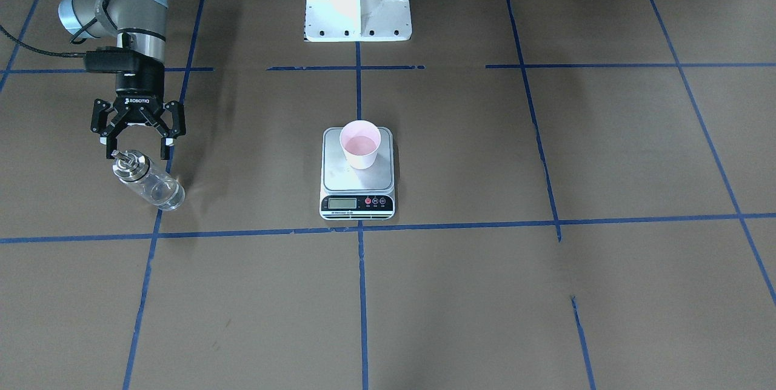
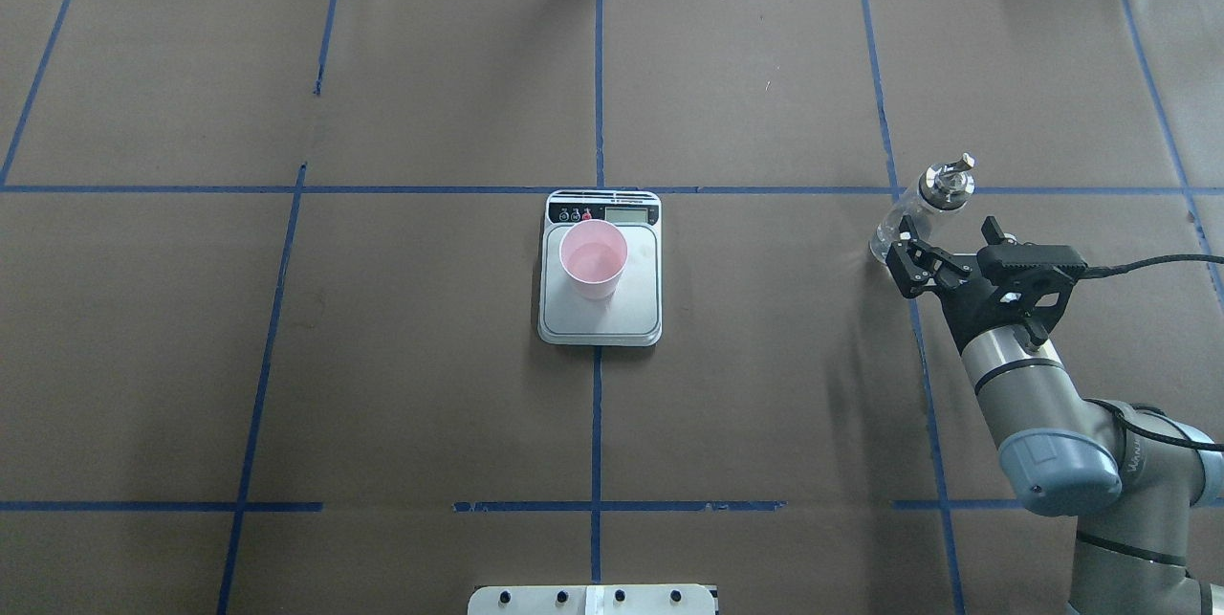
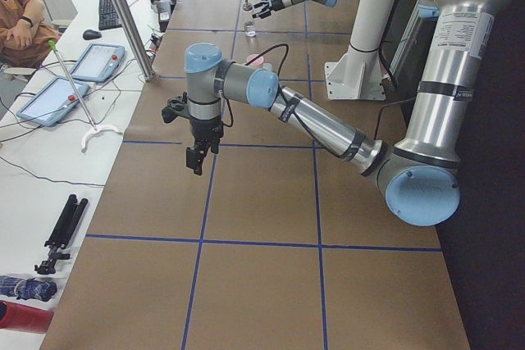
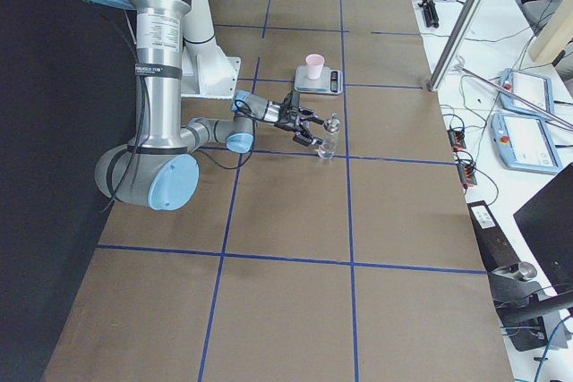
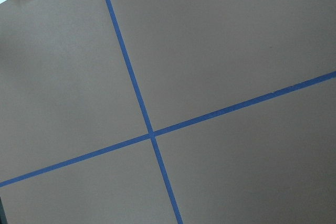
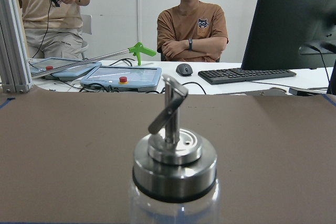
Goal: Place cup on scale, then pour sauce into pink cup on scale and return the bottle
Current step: 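Open the right gripper and withdraw it from the glass bottle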
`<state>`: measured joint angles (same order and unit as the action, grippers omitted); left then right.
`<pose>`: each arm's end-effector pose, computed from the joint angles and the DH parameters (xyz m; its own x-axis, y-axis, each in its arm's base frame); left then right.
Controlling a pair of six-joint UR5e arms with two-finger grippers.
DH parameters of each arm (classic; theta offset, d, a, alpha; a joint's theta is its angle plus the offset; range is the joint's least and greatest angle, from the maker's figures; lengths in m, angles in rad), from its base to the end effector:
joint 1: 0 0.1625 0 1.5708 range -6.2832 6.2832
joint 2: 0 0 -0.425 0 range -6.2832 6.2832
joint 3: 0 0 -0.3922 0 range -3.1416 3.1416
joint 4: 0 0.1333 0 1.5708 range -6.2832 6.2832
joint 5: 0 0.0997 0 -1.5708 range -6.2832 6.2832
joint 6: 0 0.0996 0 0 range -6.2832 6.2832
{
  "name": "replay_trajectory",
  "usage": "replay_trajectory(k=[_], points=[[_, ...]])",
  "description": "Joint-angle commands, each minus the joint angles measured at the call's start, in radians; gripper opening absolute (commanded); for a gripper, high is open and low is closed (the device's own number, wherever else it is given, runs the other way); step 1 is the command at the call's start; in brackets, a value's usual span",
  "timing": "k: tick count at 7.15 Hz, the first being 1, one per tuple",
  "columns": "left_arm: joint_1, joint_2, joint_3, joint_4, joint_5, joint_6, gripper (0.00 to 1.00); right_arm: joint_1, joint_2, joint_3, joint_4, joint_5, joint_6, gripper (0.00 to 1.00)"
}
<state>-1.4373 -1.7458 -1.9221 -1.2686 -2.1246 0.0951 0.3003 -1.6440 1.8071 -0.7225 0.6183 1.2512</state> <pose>-0.0098 -0.5352 0.4444 0.8113 0.3198 -0.4894 -0.2078 0.9402 0.2699 -0.3738 -0.3403 0.4688 0.7424 0.0392 0.6688 -0.6299 0.3810 0.6768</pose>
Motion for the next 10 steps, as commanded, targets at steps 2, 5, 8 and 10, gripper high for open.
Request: replay_trajectory(k=[2, 5, 8, 10], points=[[0.000, -0.001, -0.001, 0.002, 0.000, 0.000, 1.00, -0.073, -0.139, 0.151, 0.000, -0.029, 0.000, 1.00], [0.000, -0.004, -0.001, 0.002, 0.002, 0.000, 1.00, -0.084, -0.270, 0.372, -0.015, -0.017, -0.018, 1.00], [-0.003, -0.003, -0.001, 0.002, 0.003, 0.003, 1.00, 0.056, -0.287, 0.541, -0.204, 0.149, -0.090, 1.00], [-0.003, 0.003, -0.020, 0.006, 0.000, 0.003, 1.00, 0.390, -0.260, 0.532, -0.209, 0.553, -0.327, 1.00]])
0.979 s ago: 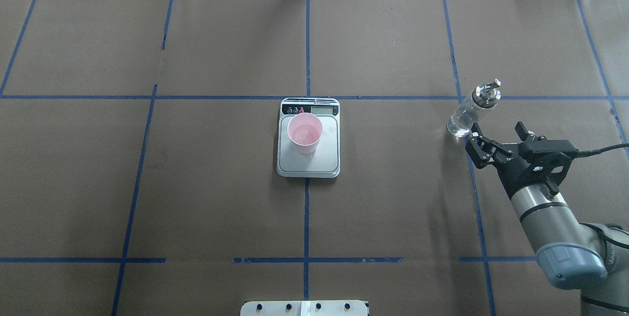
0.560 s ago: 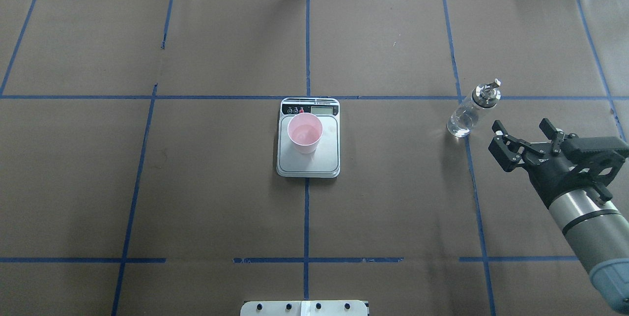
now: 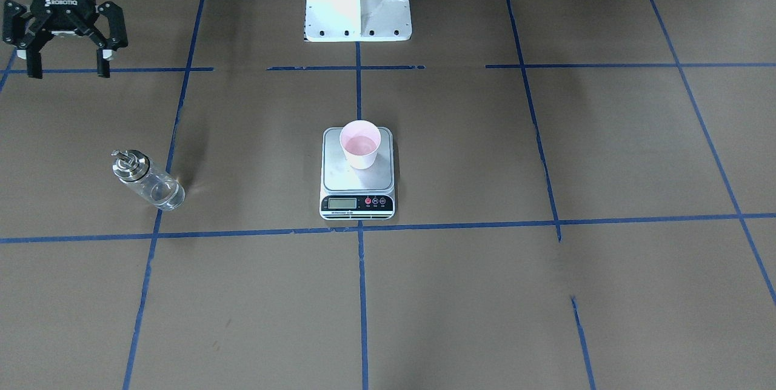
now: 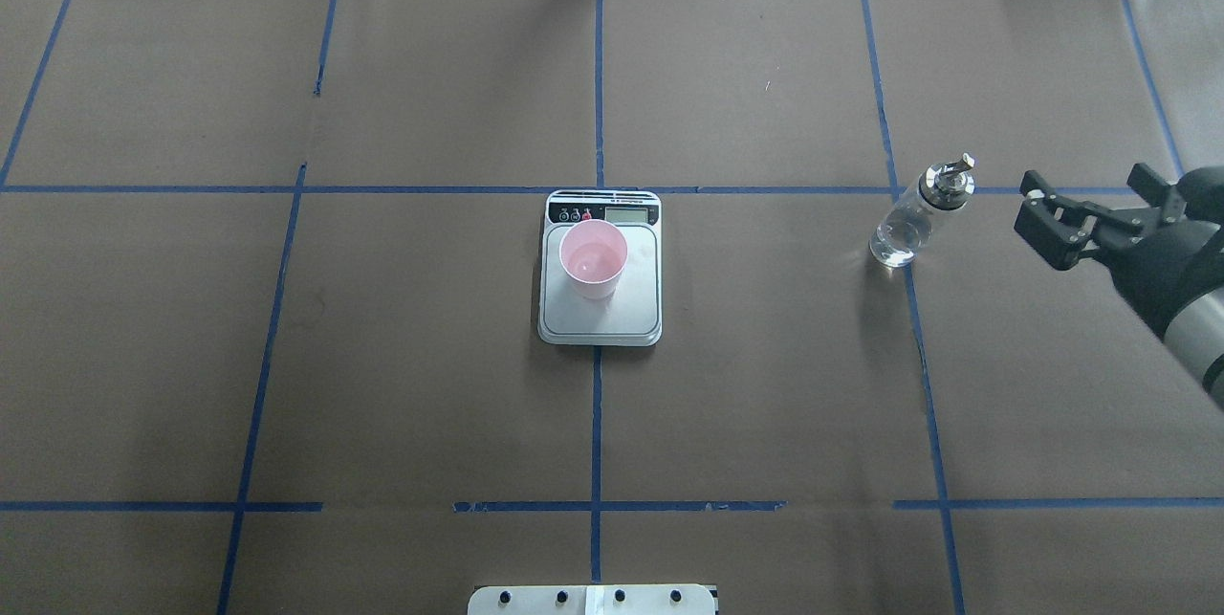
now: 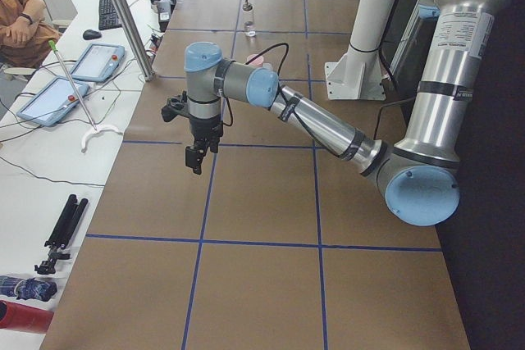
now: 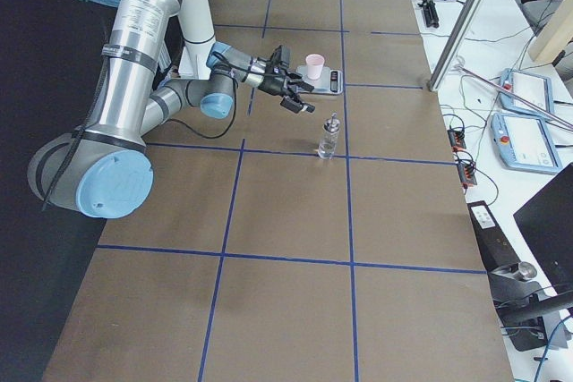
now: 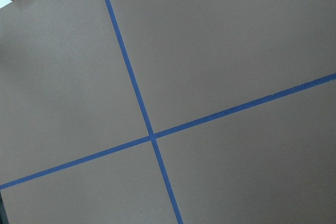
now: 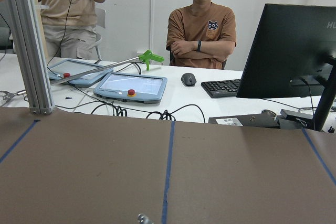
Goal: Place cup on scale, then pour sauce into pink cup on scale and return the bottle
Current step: 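Open the right gripper and withdraw it from the glass bottle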
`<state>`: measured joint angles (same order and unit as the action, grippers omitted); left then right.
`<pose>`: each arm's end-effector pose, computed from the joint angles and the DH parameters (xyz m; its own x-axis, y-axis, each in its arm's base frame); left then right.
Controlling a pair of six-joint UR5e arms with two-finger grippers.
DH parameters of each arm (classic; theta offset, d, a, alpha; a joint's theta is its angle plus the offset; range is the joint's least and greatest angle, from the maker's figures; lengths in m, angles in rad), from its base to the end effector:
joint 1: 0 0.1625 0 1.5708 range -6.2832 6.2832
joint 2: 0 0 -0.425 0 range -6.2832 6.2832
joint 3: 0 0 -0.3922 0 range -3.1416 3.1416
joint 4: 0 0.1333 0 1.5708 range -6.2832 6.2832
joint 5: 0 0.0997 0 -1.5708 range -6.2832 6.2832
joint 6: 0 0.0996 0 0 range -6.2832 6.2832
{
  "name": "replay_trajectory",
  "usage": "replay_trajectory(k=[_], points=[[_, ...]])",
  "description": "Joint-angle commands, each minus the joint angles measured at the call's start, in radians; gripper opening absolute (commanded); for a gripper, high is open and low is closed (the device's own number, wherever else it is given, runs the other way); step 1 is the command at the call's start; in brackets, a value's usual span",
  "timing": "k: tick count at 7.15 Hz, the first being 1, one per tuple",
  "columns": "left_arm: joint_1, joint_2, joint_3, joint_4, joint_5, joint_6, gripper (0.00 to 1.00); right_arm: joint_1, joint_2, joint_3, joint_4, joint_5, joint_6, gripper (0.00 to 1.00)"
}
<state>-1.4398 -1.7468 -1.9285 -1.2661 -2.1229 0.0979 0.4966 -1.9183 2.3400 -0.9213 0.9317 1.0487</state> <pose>-0.0113 -0.5345 0.4414 0.8122 0.3225 -0.4861 -0.2076 0.9385 0.2759 -0.1992 -0.3272 0.3523 0.7854 -0.0297 0.6183 -0.5204 0.5093 0.6854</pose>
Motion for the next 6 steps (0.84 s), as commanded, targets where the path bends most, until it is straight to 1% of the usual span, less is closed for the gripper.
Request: replay_trajectory(k=[1, 2, 3, 4, 5, 6], points=[[-0.001, 0.007, -0.027, 0.008, -0.002, 0.000, 1.00, 0.358, 0.047, -0.054, -0.011, 0.453, -0.189, 1.00], [-0.001, 0.007, -0.030, 0.008, -0.002, 0.000, 1.00, 0.566, 0.092, -0.167, -0.013, 0.718, -0.313, 1.00], [-0.001, 0.009, -0.038, 0.010, -0.002, 0.000, 1.00, 0.773, 0.149, -0.314, -0.013, 0.983, -0.487, 1.00], [-0.001, 0.007, -0.038, 0.010, -0.002, 0.000, 1.00, 0.904, 0.168, -0.421, -0.033, 1.144, -0.601, 1.00], [-0.001, 0.007, -0.038, 0.010, -0.002, 0.000, 1.00, 0.962, 0.174, -0.448, -0.142, 1.203, -0.760, 1.00], [-0.001, 0.010, -0.037, 0.008, -0.002, 0.000, 1.00, 0.996, 0.194, -0.446, -0.351, 1.214, -0.909, 1.00]])
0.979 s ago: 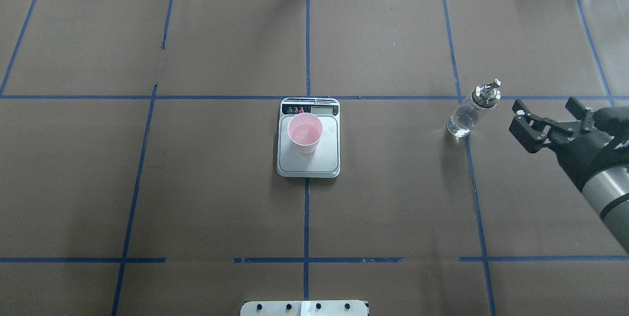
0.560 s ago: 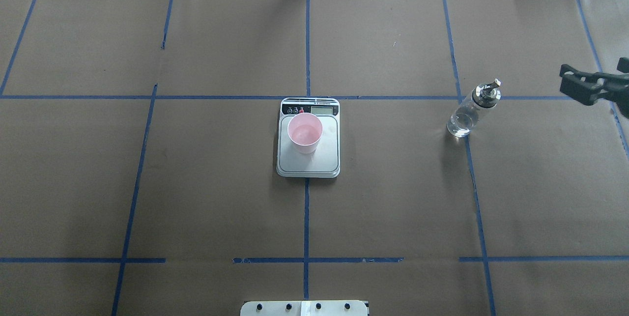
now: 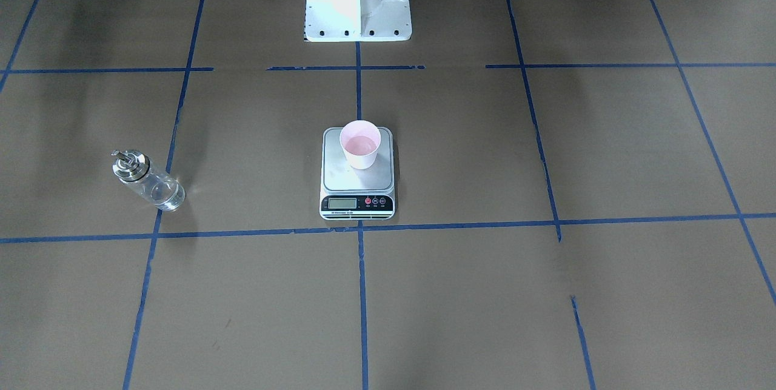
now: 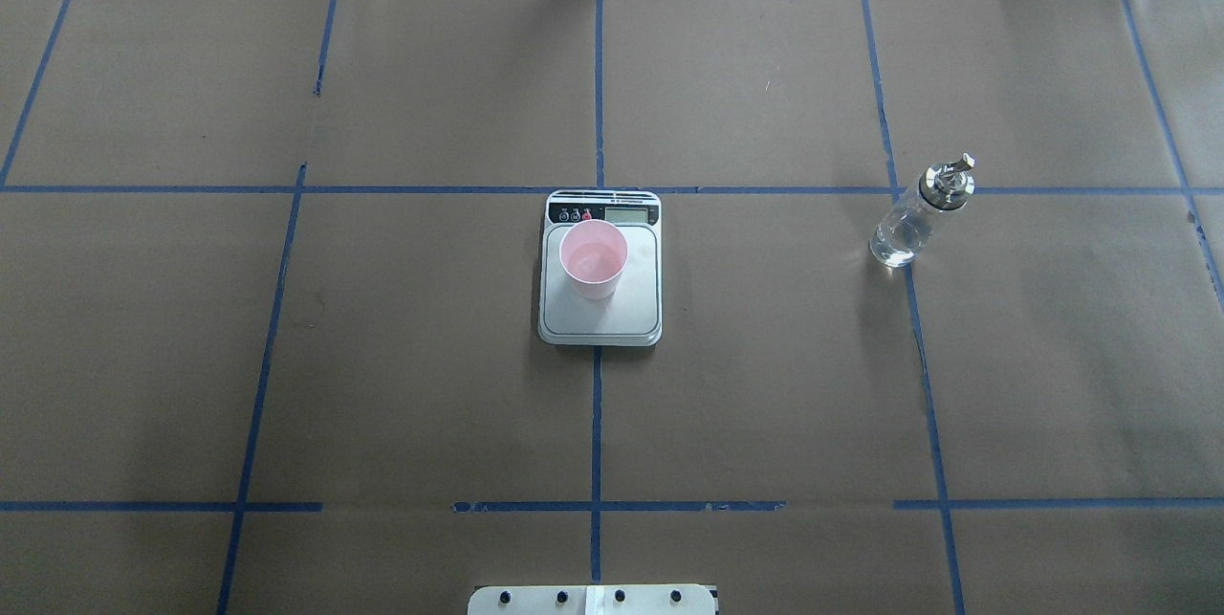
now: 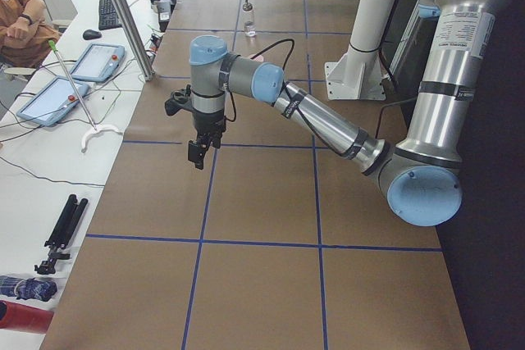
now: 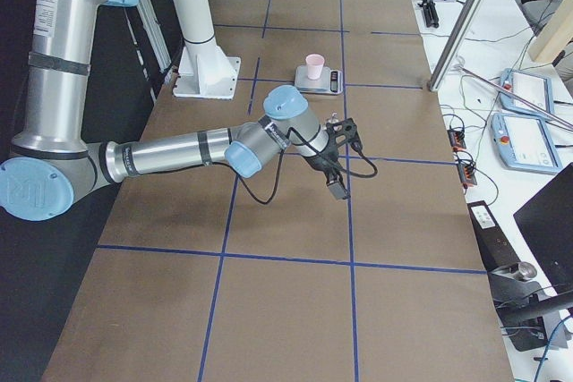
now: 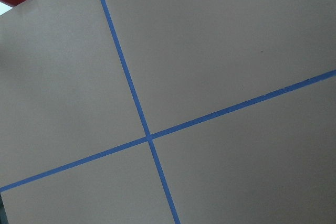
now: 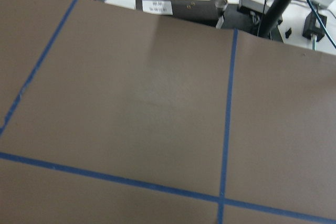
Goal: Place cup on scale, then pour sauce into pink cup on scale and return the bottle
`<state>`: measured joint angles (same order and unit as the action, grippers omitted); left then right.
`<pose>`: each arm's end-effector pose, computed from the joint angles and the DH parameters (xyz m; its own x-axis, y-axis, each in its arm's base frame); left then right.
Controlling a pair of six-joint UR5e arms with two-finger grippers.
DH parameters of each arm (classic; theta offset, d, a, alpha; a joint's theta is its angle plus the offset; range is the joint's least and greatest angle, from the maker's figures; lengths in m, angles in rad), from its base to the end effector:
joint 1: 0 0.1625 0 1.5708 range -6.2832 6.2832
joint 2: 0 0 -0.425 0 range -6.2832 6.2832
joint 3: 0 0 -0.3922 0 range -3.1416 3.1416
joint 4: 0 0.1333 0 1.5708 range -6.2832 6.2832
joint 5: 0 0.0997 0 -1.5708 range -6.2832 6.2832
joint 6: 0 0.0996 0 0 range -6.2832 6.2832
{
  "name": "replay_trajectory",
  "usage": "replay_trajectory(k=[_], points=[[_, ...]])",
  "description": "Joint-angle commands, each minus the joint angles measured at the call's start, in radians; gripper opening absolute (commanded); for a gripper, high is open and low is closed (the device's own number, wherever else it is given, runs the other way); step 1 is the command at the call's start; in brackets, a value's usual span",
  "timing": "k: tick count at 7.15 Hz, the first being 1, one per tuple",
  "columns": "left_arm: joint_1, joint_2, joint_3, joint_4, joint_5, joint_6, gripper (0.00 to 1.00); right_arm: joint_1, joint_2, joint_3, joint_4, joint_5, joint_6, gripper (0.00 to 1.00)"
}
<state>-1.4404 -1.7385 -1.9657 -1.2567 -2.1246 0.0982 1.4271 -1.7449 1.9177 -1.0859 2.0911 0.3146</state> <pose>-0.0126 -0.5263 0.4299 0.8102 0.3319 -0.4832 -0.2065 0.9330 0.2948 0.0193 -0.4519 0.5211 0.8103 -0.1618 0.5633 -0.1445 0.8763 0.4595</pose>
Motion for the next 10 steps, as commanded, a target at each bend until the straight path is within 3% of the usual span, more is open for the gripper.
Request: replay_trajectory(k=[1, 2, 3, 4, 7, 9, 10], points=[[-0.002, 0.010, 0.001, 0.000, 0.000, 0.002, 1.00, 0.085, 0.042, -0.023, -0.398, 0.050, -0.360, 1.00], [-0.003, 0.020, 0.010, 0.002, 0.000, 0.003, 1.00, 0.110, 0.056, -0.025, -0.557, 0.053, -0.526, 1.00], [-0.015, 0.037, 0.030, 0.002, -0.003, 0.006, 1.00, 0.113, 0.038, -0.023, -0.622, 0.061, -0.542, 1.00], [-0.038, 0.039, 0.077, 0.003, -0.009, 0.093, 1.00, 0.113, 0.036, -0.034, -0.618, 0.101, -0.531, 1.00], [-0.138, 0.095, 0.314, -0.047, -0.098, 0.358, 1.00, 0.110, 0.041, -0.083, -0.615, 0.102, -0.531, 1.00], [-0.169, 0.151, 0.521, -0.332, -0.162, 0.373, 1.00, 0.110, 0.048, -0.130, -0.615, 0.116, -0.523, 1.00], [-0.169, 0.154, 0.556, -0.416, -0.166, 0.304, 1.00, 0.110, 0.050, -0.163, -0.615, 0.177, -0.510, 1.00]])
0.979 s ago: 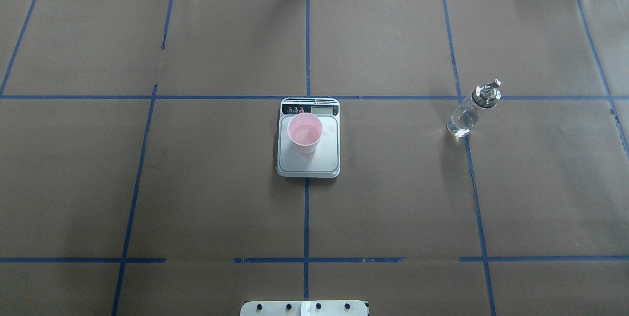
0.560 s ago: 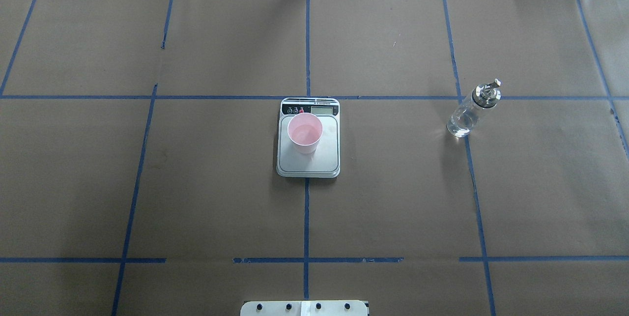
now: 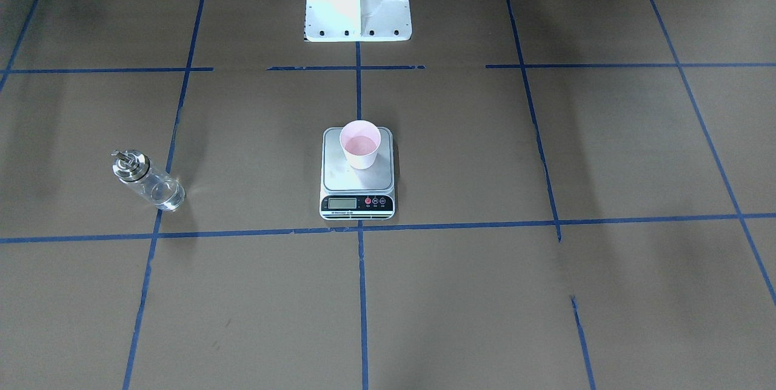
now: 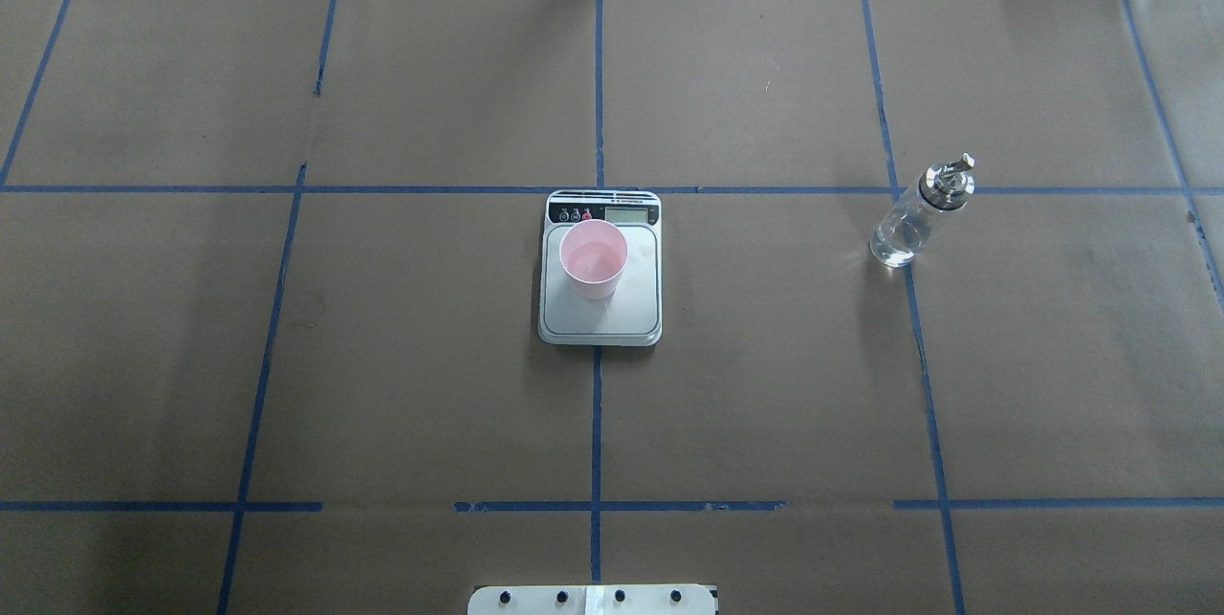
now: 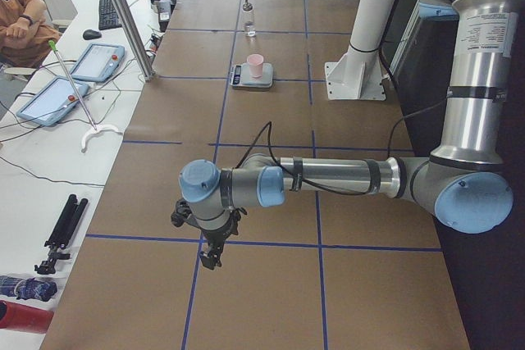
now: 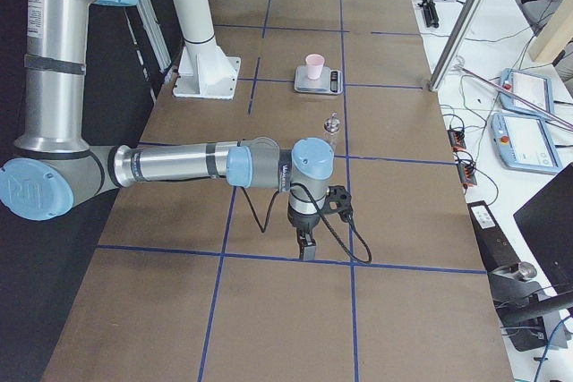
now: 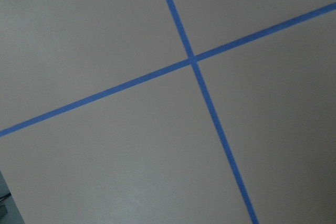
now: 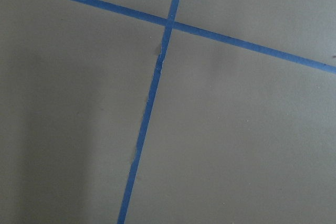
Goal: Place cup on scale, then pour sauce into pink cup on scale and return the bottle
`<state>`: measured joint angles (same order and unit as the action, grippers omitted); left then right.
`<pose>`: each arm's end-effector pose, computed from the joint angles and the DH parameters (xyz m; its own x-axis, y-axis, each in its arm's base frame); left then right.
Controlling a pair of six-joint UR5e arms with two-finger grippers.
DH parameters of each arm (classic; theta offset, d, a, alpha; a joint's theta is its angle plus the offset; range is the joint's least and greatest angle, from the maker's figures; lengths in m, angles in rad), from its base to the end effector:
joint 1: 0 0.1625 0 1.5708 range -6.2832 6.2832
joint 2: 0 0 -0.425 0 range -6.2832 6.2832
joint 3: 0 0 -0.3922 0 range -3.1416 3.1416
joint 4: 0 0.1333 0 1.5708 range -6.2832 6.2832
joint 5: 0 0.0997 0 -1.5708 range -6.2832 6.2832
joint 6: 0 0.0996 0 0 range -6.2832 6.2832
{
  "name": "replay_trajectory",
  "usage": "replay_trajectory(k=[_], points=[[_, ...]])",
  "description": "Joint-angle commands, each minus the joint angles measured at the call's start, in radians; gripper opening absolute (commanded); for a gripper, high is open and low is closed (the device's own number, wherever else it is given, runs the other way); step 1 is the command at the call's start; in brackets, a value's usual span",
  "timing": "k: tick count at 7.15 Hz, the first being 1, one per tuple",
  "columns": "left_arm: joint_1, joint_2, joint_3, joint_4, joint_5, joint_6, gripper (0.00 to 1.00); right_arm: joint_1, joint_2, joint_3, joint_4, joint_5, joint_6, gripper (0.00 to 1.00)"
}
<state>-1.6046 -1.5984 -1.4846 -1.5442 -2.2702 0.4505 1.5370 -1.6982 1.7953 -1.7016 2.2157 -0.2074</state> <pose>-0.0859 -0.4935 0.6947 0.7015 0.3610 -0.6145 -0.3019 0.9315 0.2027 0.0587 -0.4355 0.6289 0.7753 -0.2123 0.5948 0.1977 0.9761 0.0907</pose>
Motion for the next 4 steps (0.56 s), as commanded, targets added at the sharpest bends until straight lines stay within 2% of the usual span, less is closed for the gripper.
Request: replay_trajectory(k=[1, 4], points=[[-0.005, 0.023, 0.046, -0.146, -0.018, -0.123, 1.00, 0.000, 0.002, -0.071, 0.000, 0.115, 0.029, 1.00], [-0.001, 0.052, -0.072, -0.134, -0.005, -0.208, 1.00, 0.000, 0.006, -0.082, 0.000, 0.137, 0.032, 1.00]])
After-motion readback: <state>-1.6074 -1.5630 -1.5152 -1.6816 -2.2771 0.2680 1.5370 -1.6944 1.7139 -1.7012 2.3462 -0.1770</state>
